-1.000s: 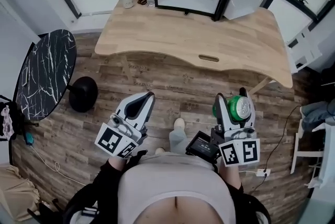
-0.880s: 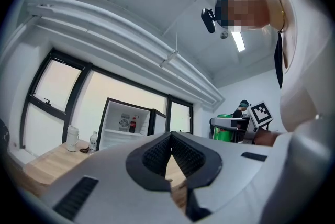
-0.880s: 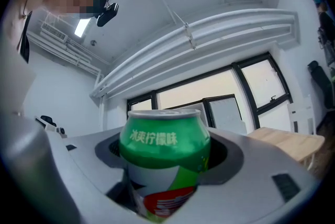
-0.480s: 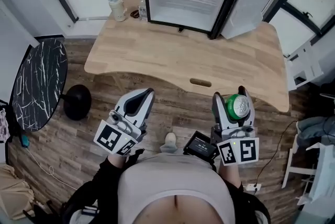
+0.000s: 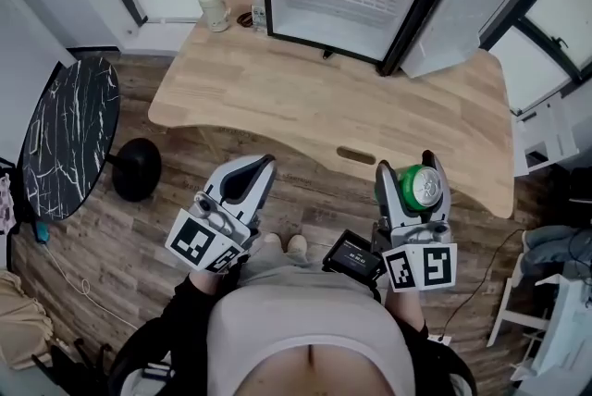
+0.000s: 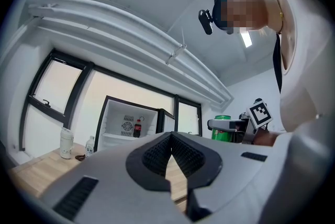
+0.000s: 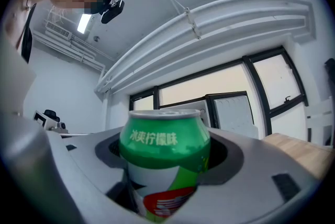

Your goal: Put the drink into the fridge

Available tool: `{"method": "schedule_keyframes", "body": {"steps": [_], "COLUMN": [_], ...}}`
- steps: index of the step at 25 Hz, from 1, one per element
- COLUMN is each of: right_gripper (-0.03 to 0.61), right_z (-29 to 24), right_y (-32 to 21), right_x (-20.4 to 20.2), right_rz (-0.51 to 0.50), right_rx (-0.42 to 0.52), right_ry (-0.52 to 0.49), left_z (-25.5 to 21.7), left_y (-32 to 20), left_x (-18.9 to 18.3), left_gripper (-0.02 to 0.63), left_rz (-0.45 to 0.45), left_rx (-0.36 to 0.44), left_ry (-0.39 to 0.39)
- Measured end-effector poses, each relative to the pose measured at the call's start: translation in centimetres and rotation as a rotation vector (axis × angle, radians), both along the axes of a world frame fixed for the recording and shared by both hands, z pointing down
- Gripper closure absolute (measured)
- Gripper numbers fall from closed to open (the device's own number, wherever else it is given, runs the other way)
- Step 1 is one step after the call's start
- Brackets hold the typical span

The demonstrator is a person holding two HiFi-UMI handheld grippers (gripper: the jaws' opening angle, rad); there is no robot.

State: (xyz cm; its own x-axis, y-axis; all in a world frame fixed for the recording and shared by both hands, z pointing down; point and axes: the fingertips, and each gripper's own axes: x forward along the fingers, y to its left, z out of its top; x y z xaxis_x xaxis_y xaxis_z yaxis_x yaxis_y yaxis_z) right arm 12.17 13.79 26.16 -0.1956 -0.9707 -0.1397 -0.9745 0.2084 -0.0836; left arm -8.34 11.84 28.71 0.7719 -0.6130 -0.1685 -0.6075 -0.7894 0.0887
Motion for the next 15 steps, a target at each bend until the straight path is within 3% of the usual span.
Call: {"method": "schedule_keyframes", "body": {"steps": [15], "right_gripper": [0.219], "right_z": [0.1], "right_y": [-1.7], "right_x": [0.0], "right_rz": [-0.027], "right_rx": [-0.013], "right_ry": [-0.004], "left_z": [-0.3], "left_y": [-1.5], "left_x": [0.1], "left_gripper": [0.609], "left_rz": [-0.019], "left_rx": [0.009], "left_ry": [-0.010]}}
